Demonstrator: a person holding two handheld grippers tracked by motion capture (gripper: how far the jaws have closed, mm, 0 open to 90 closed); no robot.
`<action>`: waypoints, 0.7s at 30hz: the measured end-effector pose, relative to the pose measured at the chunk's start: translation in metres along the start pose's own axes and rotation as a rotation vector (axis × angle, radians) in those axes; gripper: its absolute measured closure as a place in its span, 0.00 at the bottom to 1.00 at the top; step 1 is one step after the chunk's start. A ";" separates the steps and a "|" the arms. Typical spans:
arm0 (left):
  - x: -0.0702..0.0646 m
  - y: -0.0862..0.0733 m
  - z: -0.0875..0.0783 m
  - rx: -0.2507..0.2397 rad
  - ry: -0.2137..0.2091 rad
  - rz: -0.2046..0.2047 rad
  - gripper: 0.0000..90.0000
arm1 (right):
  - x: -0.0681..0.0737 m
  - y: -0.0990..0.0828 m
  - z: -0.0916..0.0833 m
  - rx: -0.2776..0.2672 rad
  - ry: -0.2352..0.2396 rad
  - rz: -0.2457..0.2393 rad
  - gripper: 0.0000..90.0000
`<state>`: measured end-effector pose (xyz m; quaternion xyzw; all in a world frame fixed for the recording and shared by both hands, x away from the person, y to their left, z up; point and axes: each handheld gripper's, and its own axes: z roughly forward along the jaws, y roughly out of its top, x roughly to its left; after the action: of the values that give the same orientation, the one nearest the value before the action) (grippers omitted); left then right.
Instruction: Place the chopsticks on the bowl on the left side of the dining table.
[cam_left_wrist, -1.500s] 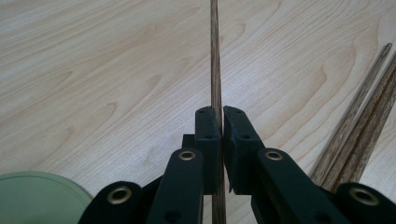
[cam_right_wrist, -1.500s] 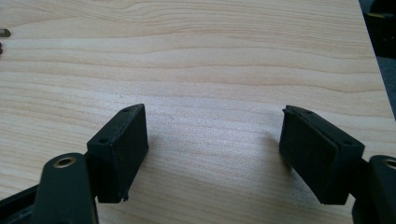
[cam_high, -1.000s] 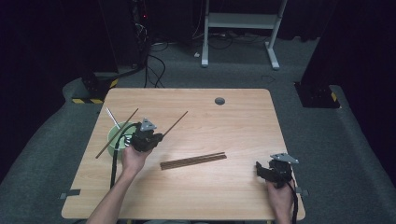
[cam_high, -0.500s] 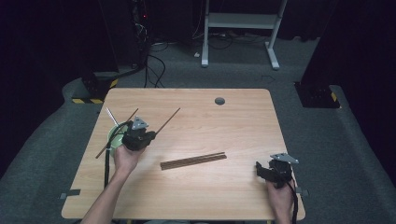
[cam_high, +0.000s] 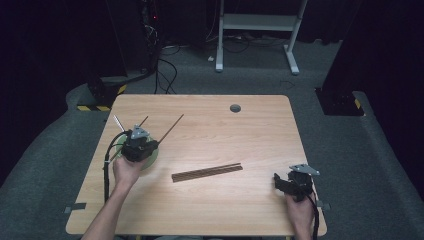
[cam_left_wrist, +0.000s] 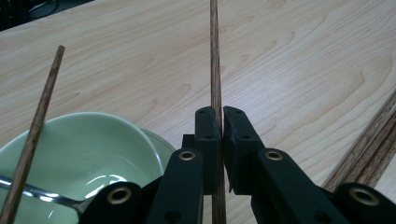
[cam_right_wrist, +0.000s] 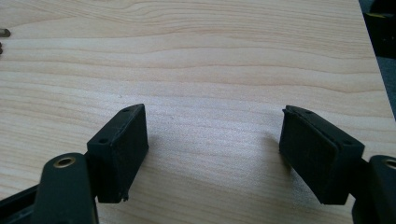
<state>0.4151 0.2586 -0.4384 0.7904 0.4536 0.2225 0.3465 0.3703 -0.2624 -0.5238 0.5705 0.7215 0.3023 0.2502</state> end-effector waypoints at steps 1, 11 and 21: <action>0.001 0.000 -0.001 0.001 0.003 0.001 0.94 | 0.000 0.000 0.000 0.000 0.000 0.000 0.26; 0.014 -0.009 -0.011 0.000 0.033 -0.026 0.94 | 0.000 0.000 0.000 0.000 0.000 0.000 0.26; 0.021 -0.015 -0.018 0.004 0.055 -0.037 0.94 | 0.000 0.000 0.000 0.001 0.000 -0.001 0.26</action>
<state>0.4054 0.2884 -0.4367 0.7761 0.4781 0.2369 0.3362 0.3703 -0.2625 -0.5238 0.5703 0.7218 0.3021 0.2500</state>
